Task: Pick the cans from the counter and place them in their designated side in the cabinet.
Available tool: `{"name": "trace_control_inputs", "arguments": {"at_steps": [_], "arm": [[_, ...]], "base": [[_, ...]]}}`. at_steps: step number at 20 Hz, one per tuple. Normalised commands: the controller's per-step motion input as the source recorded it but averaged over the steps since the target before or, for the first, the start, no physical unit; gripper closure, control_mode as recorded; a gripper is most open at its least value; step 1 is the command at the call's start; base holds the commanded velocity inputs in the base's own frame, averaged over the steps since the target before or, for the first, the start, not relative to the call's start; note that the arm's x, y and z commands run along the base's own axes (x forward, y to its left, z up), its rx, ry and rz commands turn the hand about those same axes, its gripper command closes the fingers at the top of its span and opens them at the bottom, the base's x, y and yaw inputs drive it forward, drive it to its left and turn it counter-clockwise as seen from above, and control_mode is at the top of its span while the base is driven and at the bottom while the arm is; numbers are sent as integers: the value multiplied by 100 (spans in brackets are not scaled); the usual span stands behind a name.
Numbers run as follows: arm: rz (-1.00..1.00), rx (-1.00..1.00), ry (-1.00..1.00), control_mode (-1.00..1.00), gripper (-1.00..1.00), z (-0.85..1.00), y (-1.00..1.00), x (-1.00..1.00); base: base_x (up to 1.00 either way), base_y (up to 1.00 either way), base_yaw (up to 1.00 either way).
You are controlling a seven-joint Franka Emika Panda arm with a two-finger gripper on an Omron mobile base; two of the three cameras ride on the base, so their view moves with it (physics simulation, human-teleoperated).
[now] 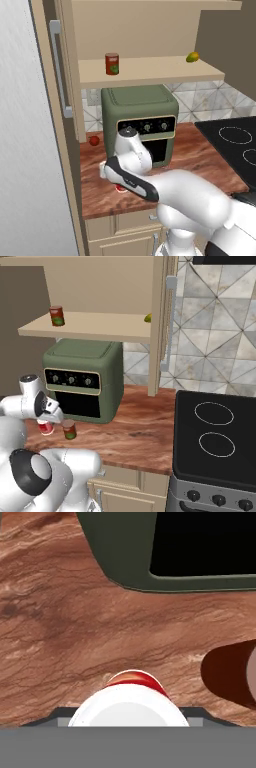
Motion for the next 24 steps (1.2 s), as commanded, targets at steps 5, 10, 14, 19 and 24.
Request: {"name": "trace_control_inputs", "arguments": {"at_steps": [5, 10, 14, 19, 24], "arm": [[0, 0, -10, -100, 100, 51, -10, -26], [2, 0, -10, -100, 100, 56, -15, -28], [3, 0, -9, -100, 100, 54, -12, -32], [3, 0, -9, -100, 100, 56, -16, -40], [3, 0, -5, -100, 100, 58, -15, -36]], "base": [[0, 0, 0], [0, 0, 0], [0, 0, 0], [0, 0, 0], [0, 0, 0]]}}
